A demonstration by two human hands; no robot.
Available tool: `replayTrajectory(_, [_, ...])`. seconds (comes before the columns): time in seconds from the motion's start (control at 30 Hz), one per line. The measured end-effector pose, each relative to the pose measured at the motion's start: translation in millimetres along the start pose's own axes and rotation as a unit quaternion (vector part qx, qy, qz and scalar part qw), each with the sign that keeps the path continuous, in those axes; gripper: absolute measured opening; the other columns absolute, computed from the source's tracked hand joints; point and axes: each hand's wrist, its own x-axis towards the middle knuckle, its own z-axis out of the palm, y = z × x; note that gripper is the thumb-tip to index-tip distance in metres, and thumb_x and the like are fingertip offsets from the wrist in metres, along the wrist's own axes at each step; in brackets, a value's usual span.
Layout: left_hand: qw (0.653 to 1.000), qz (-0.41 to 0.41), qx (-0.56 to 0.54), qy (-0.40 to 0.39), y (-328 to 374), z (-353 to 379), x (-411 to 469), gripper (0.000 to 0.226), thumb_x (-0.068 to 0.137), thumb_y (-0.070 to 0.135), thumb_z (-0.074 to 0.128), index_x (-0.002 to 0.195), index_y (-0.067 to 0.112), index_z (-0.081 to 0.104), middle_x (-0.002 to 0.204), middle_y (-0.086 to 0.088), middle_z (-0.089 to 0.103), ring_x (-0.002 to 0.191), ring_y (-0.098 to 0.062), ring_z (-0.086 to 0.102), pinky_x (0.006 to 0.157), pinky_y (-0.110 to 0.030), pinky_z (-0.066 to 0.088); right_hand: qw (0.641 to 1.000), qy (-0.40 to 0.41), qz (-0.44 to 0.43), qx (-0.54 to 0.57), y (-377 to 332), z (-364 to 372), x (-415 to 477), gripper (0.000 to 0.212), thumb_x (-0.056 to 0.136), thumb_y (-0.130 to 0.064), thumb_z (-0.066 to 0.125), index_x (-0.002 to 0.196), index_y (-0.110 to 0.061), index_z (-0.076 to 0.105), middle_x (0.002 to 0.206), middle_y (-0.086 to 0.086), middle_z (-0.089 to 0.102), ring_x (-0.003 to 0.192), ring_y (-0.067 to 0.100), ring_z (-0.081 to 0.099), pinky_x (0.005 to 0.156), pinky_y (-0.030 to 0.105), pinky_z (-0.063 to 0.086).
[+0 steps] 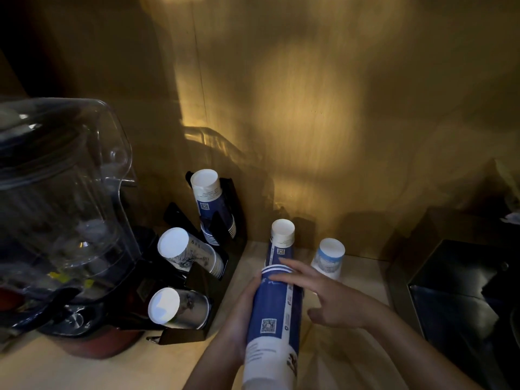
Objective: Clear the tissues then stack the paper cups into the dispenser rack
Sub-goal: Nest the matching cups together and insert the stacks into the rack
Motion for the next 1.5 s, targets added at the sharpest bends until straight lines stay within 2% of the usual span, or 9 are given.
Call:
replayTrajectory(0.17, [0.994, -0.061, -0.087, 0.024, 6, 4, 13, 0.056, 0.09, 0.055, 0.038, 0.093, 0.001, 0.054, 0.066, -0.025, 0.071, 0.052, -0.037, 0.069, 0.037, -0.043, 0.054, 0.983, 0.095, -0.023, -0.154, 19, 17, 6, 0.095, 0.074, -0.021, 0.073, 0.13, -0.058, 0.006, 0.146, -0.025, 0.001, 0.13, -0.005, 0.006, 0.105, 0.014, 0.016])
replayTrajectory(0.23, [0.997, -0.046, -0.066, 0.004, 10, 3, 19, 0.064, 0.085, 0.06, 0.038, 0.1, 0.001, 0.056, 0.076, -0.025, 0.073, 0.062, -0.036, 0.071, 0.047, -0.043, 0.058, 0.98, 0.136, -0.045, -0.136, 23, 13, 10, 0.094, 0.071, -0.023, 0.075, 0.131, -0.056, 0.01, 0.145, -0.025, 0.005, 0.129, -0.01, 0.01, 0.102, 0.006, 0.019])
replayTrajectory(0.37, [0.992, 0.08, 0.065, -0.072, 21, 2, 19, 0.071, 0.078, 0.067, 0.044, 0.121, 0.013, 0.061, 0.117, -0.017, 0.066, 0.107, -0.029, 0.062, 0.094, -0.041, 0.049, 0.974, 0.221, -0.049, -0.007, 22, -2, 21, 0.091, 0.066, -0.028, 0.079, 0.132, -0.048, 0.021, 0.142, -0.014, 0.02, 0.127, -0.008, 0.023, 0.097, 0.009, 0.036])
replayTrajectory(0.47, [0.956, 0.218, 0.195, -0.036, 34, 12, 9, 0.042, 0.084, 0.063, 0.043, 0.112, 0.042, 0.064, 0.119, 0.003, 0.069, 0.111, -0.011, 0.062, 0.092, -0.031, 0.051, 0.965, 0.25, -0.06, 0.051, 18, -19, 34, 0.091, 0.062, -0.028, 0.082, 0.13, -0.049, 0.026, 0.139, -0.013, 0.028, 0.123, -0.009, 0.03, 0.09, 0.002, 0.033])
replayTrajectory(0.6, [0.904, 0.321, 0.283, -0.002, 58, 19, -3, 0.046, 0.093, 0.055, 0.035, 0.136, 0.04, 0.041, 0.146, 0.006, 0.044, 0.134, -0.013, 0.041, 0.113, -0.043, 0.03, 0.956, 0.24, -0.024, 0.169, 7, -35, 55, 0.089, 0.049, -0.048, 0.084, 0.126, -0.037, 0.04, 0.13, -0.005, 0.051, 0.116, 0.005, 0.049, 0.09, 0.02, 0.047])
replayTrajectory(0.73, [0.862, 0.373, 0.336, 0.063, 76, 18, -20, 0.061, 0.077, 0.064, 0.045, 0.133, 0.039, 0.045, 0.144, 0.01, 0.041, 0.129, 0.0, 0.039, 0.11, -0.03, 0.03, 0.955, 0.232, -0.026, 0.184, -6, -41, 70, 0.081, 0.045, -0.061, 0.08, 0.116, -0.041, 0.047, 0.112, -0.019, 0.063, 0.102, -0.001, 0.058, 0.083, 0.023, 0.049])
replayTrajectory(0.87, [0.835, 0.4, 0.37, 0.081, 91, 18, -24, 0.064, 0.071, 0.062, 0.06, 0.127, 0.034, 0.048, 0.131, 0.012, 0.053, 0.115, 0.003, 0.053, 0.092, -0.019, 0.044, 0.956, 0.219, -0.054, 0.187, -27, -46, 85, 0.06, 0.054, -0.058, 0.077, 0.104, -0.06, 0.045, 0.105, -0.036, 0.06, 0.097, -0.011, 0.057, 0.071, 0.007, 0.046])
replayTrajectory(1.03, [0.813, 0.449, 0.355, 0.109, 127, 10, -29, 0.054, 0.065, 0.05, 0.075, 0.113, 0.03, 0.059, 0.107, 0.012, 0.068, 0.097, 0.003, 0.064, 0.071, -0.009, 0.05, 0.957, 0.21, -0.059, 0.193, -48, -57, 112, 0.08, 0.048, -0.065, 0.075, 0.119, -0.04, 0.045, 0.11, -0.022, 0.06, 0.093, -0.011, 0.057, 0.076, 0.02, 0.043])
replayTrajectory(1.5, [0.752, 0.441, 0.47, 0.14, 248, -15, -15, 0.077, 0.066, 0.035, 0.081, 0.131, 0.016, 0.043, 0.127, -0.002, 0.056, 0.11, -0.014, 0.055, 0.091, -0.028, 0.045, 0.951, 0.241, -0.038, 0.188, -97, -91, 209, 0.075, 0.067, -0.034, 0.077, 0.129, -0.021, 0.037, 0.11, -0.01, 0.052, 0.089, -0.004, 0.051, 0.064, 0.013, 0.041])
